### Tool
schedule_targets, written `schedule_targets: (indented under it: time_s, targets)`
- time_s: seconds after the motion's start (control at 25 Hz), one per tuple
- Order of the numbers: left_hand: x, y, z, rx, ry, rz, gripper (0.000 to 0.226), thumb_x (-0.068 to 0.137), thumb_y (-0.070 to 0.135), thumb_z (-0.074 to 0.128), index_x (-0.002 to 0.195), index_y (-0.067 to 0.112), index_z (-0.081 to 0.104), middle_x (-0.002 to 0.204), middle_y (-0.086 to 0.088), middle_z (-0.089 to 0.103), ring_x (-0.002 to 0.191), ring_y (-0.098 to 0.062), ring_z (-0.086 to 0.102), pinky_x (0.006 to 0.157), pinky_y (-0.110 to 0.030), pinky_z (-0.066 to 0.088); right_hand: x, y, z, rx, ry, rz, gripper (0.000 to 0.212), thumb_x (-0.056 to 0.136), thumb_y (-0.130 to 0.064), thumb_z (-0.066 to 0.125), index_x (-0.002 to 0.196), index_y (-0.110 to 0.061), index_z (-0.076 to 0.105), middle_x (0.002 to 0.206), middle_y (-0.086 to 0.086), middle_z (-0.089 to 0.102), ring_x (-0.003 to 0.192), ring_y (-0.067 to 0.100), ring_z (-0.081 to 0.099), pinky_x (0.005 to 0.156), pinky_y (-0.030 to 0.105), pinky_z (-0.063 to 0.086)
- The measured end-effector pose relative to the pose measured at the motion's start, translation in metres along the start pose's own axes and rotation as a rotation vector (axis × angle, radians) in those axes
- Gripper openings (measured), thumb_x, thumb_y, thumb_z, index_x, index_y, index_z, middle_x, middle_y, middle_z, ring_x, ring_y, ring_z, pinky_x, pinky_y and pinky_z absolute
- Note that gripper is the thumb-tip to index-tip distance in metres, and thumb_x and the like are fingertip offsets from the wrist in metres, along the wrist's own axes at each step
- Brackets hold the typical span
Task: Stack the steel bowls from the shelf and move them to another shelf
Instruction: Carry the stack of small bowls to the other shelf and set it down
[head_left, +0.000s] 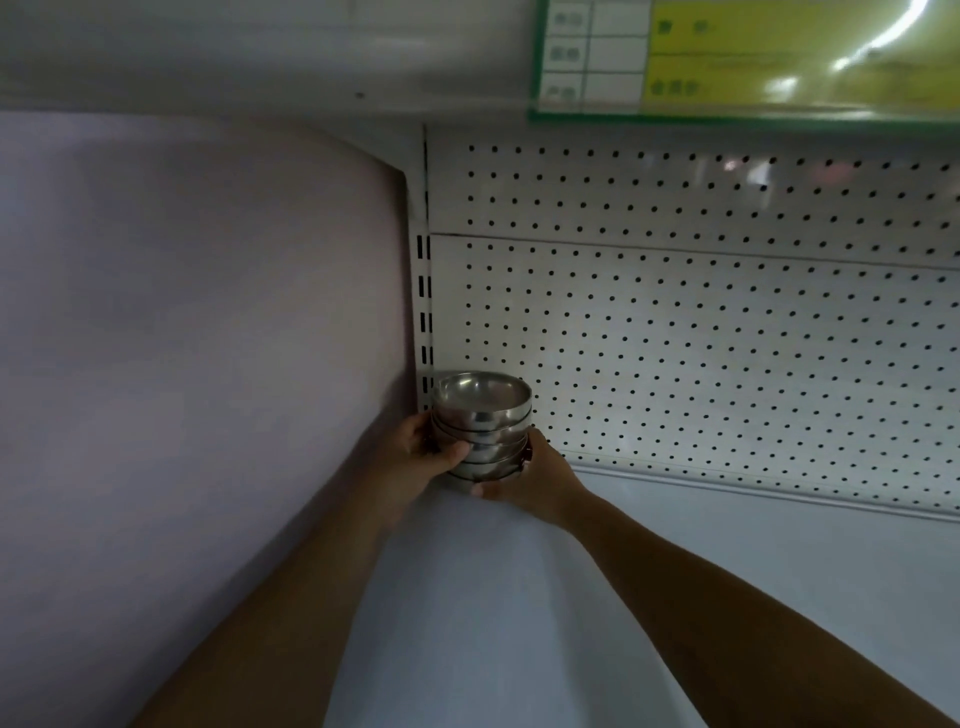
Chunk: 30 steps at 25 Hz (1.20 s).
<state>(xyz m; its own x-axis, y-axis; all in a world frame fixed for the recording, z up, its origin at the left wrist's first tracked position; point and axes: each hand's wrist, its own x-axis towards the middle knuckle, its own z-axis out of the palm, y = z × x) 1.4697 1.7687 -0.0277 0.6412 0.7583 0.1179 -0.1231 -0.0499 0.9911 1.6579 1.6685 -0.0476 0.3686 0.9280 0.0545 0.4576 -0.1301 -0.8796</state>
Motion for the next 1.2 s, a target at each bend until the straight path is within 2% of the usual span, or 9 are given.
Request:
schedule_targets:
  time_s: [0.16,0.24,0.32,0.4,0.6,0.76,0.92,1.12,1.2]
  targets:
    - [0.004,-0.009,-0.004,-0.023,-0.014,0.017,0.065,0.076,0.016,0.084,0.136,0.009,0.06,0.131,-0.008,0.07,0.125,-0.022,0.064,0.113,-0.048,0.045,0.004,0.0,-0.007,-0.023,-0.036,-0.031,0.101,0.056,-0.031,0.104,0.14,-0.024,0.048,0.125,-0.011,0.066,0.121,0.008,0.063,0.092,0.018,0.053]
    - [0.003,-0.011,-0.005,-0.016,-0.043,0.032,0.063,0.08,0.014,0.083,0.138,0.01,0.058,0.133,-0.007,0.069,0.128,-0.022,0.063,0.115,-0.048,0.044,0.001,-0.004,-0.017,-0.007,-0.035,-0.045,0.108,0.057,-0.045,0.1,0.146,-0.022,0.045,0.137,-0.007,0.062,0.129,0.009,0.058,0.102,0.024,0.051]
    - [0.003,-0.012,-0.004,0.009,-0.065,0.064,0.065,0.081,0.015,0.083,0.14,0.01,0.056,0.137,-0.007,0.067,0.131,-0.023,0.06,0.115,-0.048,0.043,0.0,-0.011,-0.032,0.019,0.006,-0.063,0.106,0.07,-0.055,0.09,0.157,-0.023,0.038,0.153,-0.005,0.051,0.14,0.013,0.048,0.111,0.036,0.046]
    - [0.004,-0.015,-0.004,0.022,-0.048,0.08,0.071,0.078,0.021,0.085,0.141,0.011,0.055,0.138,-0.006,0.066,0.132,-0.023,0.059,0.116,-0.048,0.042,0.001,-0.021,-0.044,0.055,0.026,-0.109,0.082,0.09,-0.043,0.08,0.158,-0.025,0.039,0.155,-0.007,0.049,0.14,0.011,0.047,0.111,0.035,0.043]
    - [0.007,-0.021,-0.005,0.029,-0.014,0.106,0.074,0.072,0.028,0.088,0.138,0.012,0.058,0.135,-0.005,0.068,0.13,-0.023,0.061,0.114,-0.047,0.044,0.007,-0.032,-0.043,0.031,0.038,-0.163,0.04,0.097,-0.027,0.074,0.135,-0.031,0.062,0.125,-0.014,0.07,0.118,-0.006,0.061,0.113,0.03,0.043]
    - [0.008,-0.024,-0.004,0.051,0.021,0.106,0.071,0.07,0.027,0.09,0.134,0.016,0.062,0.13,-0.001,0.071,0.125,-0.018,0.064,0.108,-0.036,0.048,0.006,-0.024,-0.037,0.091,0.066,-0.189,0.035,0.098,-0.022,0.074,0.129,-0.036,0.065,0.118,-0.016,0.075,0.114,-0.007,0.066,0.107,0.025,0.047]
    - [0.008,-0.027,-0.004,0.065,0.045,0.1,0.063,0.076,0.019,0.088,0.133,0.018,0.062,0.128,0.002,0.072,0.125,-0.015,0.064,0.104,-0.029,0.051,0.008,-0.021,-0.035,0.118,0.057,-0.205,0.039,0.098,-0.025,0.074,0.135,-0.033,0.065,0.124,-0.013,0.075,0.121,-0.001,0.065,0.111,0.029,0.047]
    - [0.009,-0.026,-0.005,0.091,0.057,0.11,0.063,0.072,0.024,0.089,0.13,0.022,0.063,0.127,0.005,0.072,0.122,-0.01,0.065,0.103,-0.028,0.05,0.006,-0.015,-0.034,0.228,0.029,-0.169,0.05,0.094,-0.029,0.078,0.139,-0.034,0.058,0.137,-0.011,0.069,0.133,0.002,0.059,0.113,0.032,0.046]
    - [0.01,-0.026,-0.006,0.107,0.053,0.106,0.062,0.072,0.025,0.09,0.129,0.025,0.064,0.126,0.006,0.073,0.122,-0.009,0.065,0.103,-0.028,0.05,0.002,-0.007,-0.033,0.167,0.018,-0.156,0.045,0.094,-0.03,0.078,0.135,-0.034,0.059,0.132,-0.014,0.071,0.128,-0.005,0.06,0.111,0.032,0.047]
